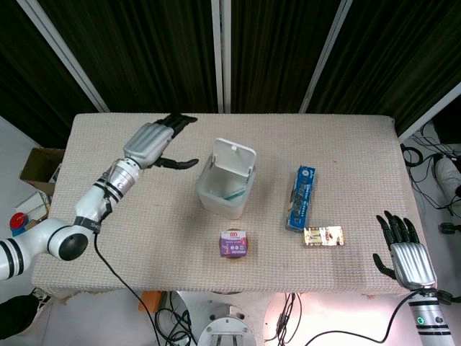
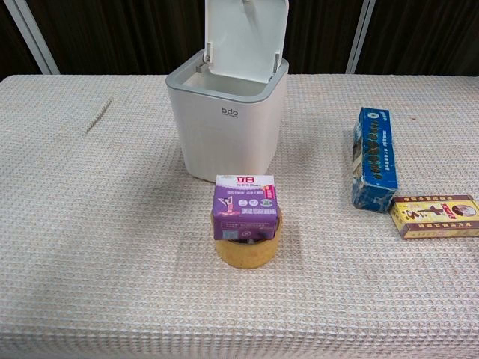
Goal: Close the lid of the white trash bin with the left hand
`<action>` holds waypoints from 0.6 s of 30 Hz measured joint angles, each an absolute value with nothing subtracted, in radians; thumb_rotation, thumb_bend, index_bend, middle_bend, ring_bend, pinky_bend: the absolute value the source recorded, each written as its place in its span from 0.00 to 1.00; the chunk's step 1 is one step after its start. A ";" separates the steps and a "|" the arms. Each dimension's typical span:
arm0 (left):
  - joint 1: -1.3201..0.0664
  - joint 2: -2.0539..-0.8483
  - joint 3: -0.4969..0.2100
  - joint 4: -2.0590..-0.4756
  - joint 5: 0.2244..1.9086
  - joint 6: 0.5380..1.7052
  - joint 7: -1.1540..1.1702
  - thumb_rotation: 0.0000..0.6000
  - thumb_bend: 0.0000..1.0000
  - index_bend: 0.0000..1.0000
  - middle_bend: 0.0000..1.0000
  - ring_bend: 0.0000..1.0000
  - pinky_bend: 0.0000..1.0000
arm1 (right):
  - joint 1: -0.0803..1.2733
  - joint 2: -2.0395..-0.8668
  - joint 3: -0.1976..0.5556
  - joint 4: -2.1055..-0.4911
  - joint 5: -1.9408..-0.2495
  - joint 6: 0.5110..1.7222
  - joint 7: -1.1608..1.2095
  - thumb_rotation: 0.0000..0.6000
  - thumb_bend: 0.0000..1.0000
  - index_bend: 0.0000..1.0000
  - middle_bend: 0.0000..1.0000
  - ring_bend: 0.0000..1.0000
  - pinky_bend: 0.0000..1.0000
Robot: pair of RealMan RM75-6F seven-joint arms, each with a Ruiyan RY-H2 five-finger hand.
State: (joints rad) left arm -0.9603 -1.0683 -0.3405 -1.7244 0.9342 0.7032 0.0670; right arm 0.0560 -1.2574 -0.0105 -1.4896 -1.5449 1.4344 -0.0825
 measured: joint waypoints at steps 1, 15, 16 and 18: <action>-0.971 -1.081 -0.334 -1.721 0.923 0.704 0.077 0.33 0.18 0.08 0.09 0.06 0.21 | 0.056 -1.257 -0.010 -1.488 -1.544 1.434 -0.080 1.00 0.28 0.00 0.00 0.00 0.00; -1.042 -1.113 -0.307 -1.724 0.895 0.742 0.182 0.28 0.19 0.08 0.10 0.06 0.21 | 0.054 -1.259 -0.010 -1.449 -1.533 1.427 -0.030 1.00 0.28 0.00 0.00 0.00 0.00; -1.051 -1.117 -0.307 -1.725 0.895 0.750 0.199 0.23 0.19 0.08 0.11 0.06 0.21 | 0.054 -1.260 -0.009 -1.446 -1.532 1.426 -0.027 1.00 0.28 0.00 0.00 0.00 0.00; -1.066 -1.125 -0.307 -1.727 0.897 0.763 0.225 0.18 0.19 0.08 0.12 0.06 0.21 | 0.055 -1.261 -0.008 -1.440 -1.527 1.422 -0.020 1.00 0.28 0.00 0.00 0.00 0.00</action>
